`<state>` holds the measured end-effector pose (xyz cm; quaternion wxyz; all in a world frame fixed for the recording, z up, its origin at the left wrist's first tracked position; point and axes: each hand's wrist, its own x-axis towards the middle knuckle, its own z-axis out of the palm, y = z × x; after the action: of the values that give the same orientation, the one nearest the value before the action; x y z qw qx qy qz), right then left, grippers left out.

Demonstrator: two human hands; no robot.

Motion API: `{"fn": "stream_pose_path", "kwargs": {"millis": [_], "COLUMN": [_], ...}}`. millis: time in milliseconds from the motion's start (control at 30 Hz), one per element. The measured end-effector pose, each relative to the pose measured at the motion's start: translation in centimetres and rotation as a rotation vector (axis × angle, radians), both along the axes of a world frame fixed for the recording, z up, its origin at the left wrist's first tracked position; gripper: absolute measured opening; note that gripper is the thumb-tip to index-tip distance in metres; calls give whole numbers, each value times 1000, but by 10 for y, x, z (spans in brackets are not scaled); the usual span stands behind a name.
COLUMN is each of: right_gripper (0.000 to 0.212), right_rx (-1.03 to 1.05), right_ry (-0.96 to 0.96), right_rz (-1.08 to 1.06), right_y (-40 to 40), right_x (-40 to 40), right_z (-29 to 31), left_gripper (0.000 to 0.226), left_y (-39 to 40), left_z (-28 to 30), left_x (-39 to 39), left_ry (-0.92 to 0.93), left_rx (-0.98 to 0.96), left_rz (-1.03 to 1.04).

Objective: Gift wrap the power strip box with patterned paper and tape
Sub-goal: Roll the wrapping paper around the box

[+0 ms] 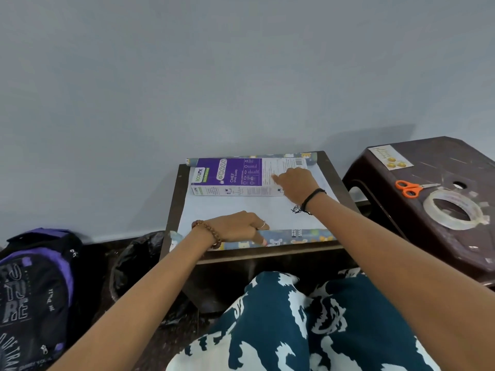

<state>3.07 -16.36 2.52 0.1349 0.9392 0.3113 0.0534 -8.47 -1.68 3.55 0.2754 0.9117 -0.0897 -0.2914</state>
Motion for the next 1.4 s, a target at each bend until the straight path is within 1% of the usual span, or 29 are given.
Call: {"fn": "stream_pose_path", "kwargs": {"millis": [133, 167, 233, 300, 367, 433, 467, 533, 633, 733, 800, 900, 933, 1000, 1067, 1100, 1167, 1200, 1233, 1267, 1300, 1333, 1400], "right_gripper": [27, 24, 14, 20, 34, 46, 48, 44, 46, 52, 55, 61, 62, 60, 46, 40, 30, 26, 26, 26, 27, 28, 32], "right_rx": [-12, 3, 44, 96, 128, 106, 88, 97, 188, 263, 281, 245, 223, 215, 273, 303, 363, 397, 428, 450, 460, 451, 368], "right_ry": [56, 80, 124, 201, 302, 375, 398, 443, 451, 421, 411, 443, 462, 508, 552, 548, 471, 426, 400, 391, 401, 422, 485], "right_rz": [12, 17, 17, 17, 23, 37, 48, 48, 40, 26, 15, 15, 14, 7, -18, -18, -11, -18, -34, -50, -60, -64, -85], "right_y": [-2, -2, -3, -1, 3, 5, 5, 1, -6, -5, -3, -1, -1, -1, -1, 0, 2, 2, 2, 3, 5, 8, 16], "right_x": [-15, -17, -22, -25, -26, -25, -25, -24, -23, -17, -9, 4, 9, 17, 26, 30, 38, 43, 47, 52, 57, 63, 75], "right_z": [7, 9, 14, 16, 16, 17, 17, 15, 3, -4, -5, -2, 0, 5, 11, 12, 11, 8, 5, 1, -2, -7, -15], "left_gripper": [6, 5, 15, 17, 15, 18, 19, 14, 20, 13, 12, 14, 12, 17, 24, 22, 11, 12, 12, 17, 24, 31, 40], "left_y": [-7, -9, -12, -16, -17, -17, -17, -18, -23, -28, -30, -26, -26, -27, -24, -20, -3, 6, 15, 22, 27, 31, 31], "left_z": [12, 15, 23, 28, 31, 33, 32, 28, 20, 15, 15, 13, 13, 17, 20, 19, 15, 12, 7, -1, -6, -12, -24], "left_x": [-6, -7, -8, -9, -9, -8, -8, -7, -6, -7, -8, -9, -8, -1, 13, 22, 40, 48, 57, 67, 77, 84, 91], "left_ry": [53, 79, 141, 197, 230, 265, 299, 360, 361, 415, 435, 475, 457, 363, 214, 78, -287, -441, -550, -605, -613, -582, -476], "left_rx": [-84, -114, -167, -205, -220, -238, -252, -277, -254, -286, -272, -323, -323, -250, -170, -188, -238, -211, -159, -102, -54, -11, 84], "left_rz": [25, 28, 35, 65, 88, 112, 125, 158, 161, 73, 44, 42, 18, 1, 35, 90, 273, 375, 439, 468, 481, 474, 418]}}
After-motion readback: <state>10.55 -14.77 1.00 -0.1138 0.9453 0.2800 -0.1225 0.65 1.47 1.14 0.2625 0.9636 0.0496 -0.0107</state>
